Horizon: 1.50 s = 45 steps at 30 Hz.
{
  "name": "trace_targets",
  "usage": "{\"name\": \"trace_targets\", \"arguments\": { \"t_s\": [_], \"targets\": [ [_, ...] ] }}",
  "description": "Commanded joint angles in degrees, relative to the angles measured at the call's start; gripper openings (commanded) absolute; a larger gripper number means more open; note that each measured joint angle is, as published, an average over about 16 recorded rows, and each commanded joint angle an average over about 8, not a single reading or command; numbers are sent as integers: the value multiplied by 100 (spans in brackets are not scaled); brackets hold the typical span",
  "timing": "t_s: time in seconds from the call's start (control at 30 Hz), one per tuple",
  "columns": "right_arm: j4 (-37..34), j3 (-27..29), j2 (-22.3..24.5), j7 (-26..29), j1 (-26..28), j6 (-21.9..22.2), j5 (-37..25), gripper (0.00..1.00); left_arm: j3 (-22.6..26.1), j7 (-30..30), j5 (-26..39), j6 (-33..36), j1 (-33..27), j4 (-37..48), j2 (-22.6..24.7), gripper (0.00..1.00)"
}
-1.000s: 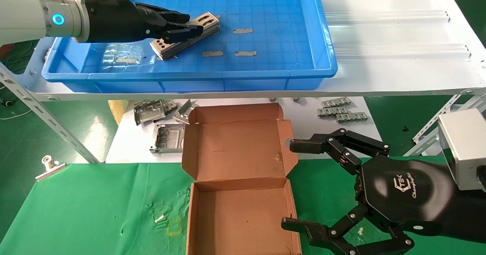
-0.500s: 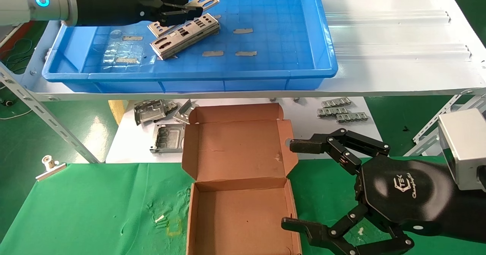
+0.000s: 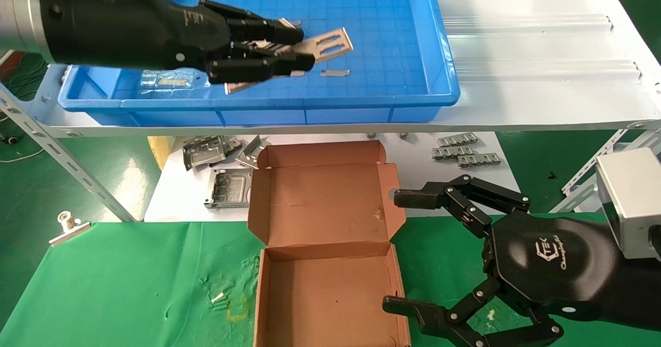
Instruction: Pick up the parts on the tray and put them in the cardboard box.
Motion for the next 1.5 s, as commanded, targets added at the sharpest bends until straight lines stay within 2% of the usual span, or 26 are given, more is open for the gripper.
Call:
{"name": "trace_targets", "arguments": {
  "t_s": [0.03, 0.17, 0.37, 0.47, 0.67, 0.8, 1.0, 1.03, 1.27, 1.3, 1.5],
  "targets": [
    [0, 0, 0, 0, 0, 0, 0, 100, -26, 70, -37, 198, 59, -43, -36, 0],
    [0, 0, 0, 0, 0, 0, 0, 100, 161, -163, -361, 241, 487, -813, -238, 0],
    [0, 0, 0, 0, 0, 0, 0, 100, 689, -685, -1099, 159, 1434, -2477, -807, 0],
    [0, 0, 0, 0, 0, 0, 0, 100, 898, -677, -1288, 34, 1916, -3089, -997, 0],
    [0, 0, 0, 0, 0, 0, 0, 100, 1126, 135, -1086, -570, 2853, -3510, -890, 0],
    [0, 0, 0, 0, 0, 0, 0, 100, 1213, 806, -867, -1035, 3339, -3359, -639, 0],
    [0, 0, 0, 0, 0, 0, 0, 100, 1274, 1546, -708, -1430, 3661, -2856, -247, 1],
    [0, 0, 0, 0, 0, 0, 0, 100, 1281, 1622, -689, -1482, 3683, -2757, -185, 8],
    [0, 0, 0, 0, 0, 0, 0, 100, 1307, 1983, -626, -1717, 3736, -2097, 194, 95],
    [0, 0, 0, 0, 0, 0, 0, 100, 1305, 2020, -628, -1741, 3737, -2010, 239, 100],
    [0, 0, 0, 0, 0, 0, 0, 100, 1286, 2187, -657, -1813, 3721, -1525, 463, 100]
  ]
}}
